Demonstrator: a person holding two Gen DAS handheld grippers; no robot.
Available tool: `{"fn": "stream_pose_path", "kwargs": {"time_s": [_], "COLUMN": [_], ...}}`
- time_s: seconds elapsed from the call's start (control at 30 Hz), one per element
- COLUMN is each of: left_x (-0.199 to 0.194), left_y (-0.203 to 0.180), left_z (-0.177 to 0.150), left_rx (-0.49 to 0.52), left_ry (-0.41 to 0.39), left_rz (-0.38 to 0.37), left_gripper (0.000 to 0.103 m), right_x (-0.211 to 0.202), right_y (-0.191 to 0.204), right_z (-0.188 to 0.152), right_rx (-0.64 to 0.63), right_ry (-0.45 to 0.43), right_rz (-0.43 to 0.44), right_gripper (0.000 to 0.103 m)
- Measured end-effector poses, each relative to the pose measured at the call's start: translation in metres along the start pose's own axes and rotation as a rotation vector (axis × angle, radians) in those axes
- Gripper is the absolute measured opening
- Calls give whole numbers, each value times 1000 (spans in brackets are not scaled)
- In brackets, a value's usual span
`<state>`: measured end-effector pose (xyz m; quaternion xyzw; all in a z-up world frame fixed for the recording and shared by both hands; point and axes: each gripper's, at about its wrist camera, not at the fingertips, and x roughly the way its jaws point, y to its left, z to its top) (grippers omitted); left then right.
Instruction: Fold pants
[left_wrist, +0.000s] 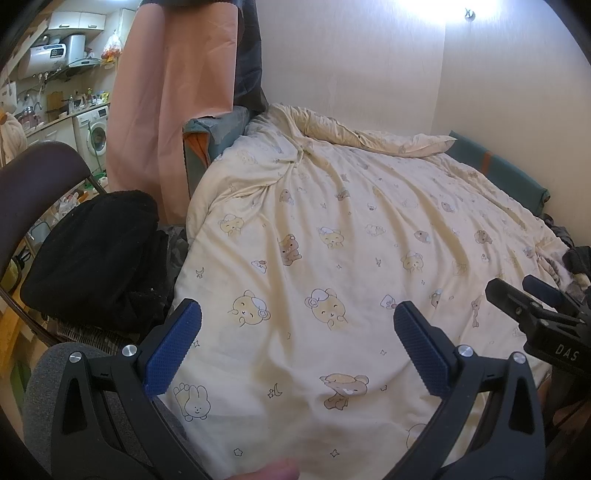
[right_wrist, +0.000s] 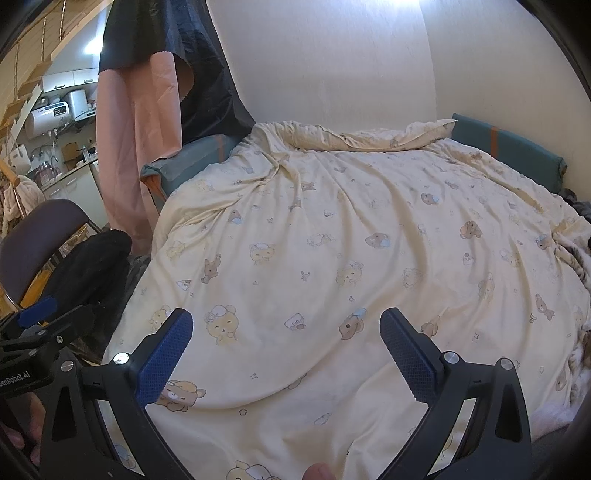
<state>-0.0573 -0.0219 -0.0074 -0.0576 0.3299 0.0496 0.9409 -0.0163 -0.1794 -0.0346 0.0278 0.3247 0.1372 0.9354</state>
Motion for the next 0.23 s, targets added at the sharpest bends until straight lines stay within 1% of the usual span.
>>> {"fn": "stream_pose_path", "kwargs": {"time_s": [0.23], "left_x": [-1], "left_y": [0], "left_z": [0], "left_rx": [-13], "left_ry": [-3], "left_rz": [9], "left_gripper": [103], "right_x": [1], "right_y": [0], "right_z": [0], "right_rx": [-13], "right_ry": [-2], "right_rz": [5], "right_gripper": [103]}}
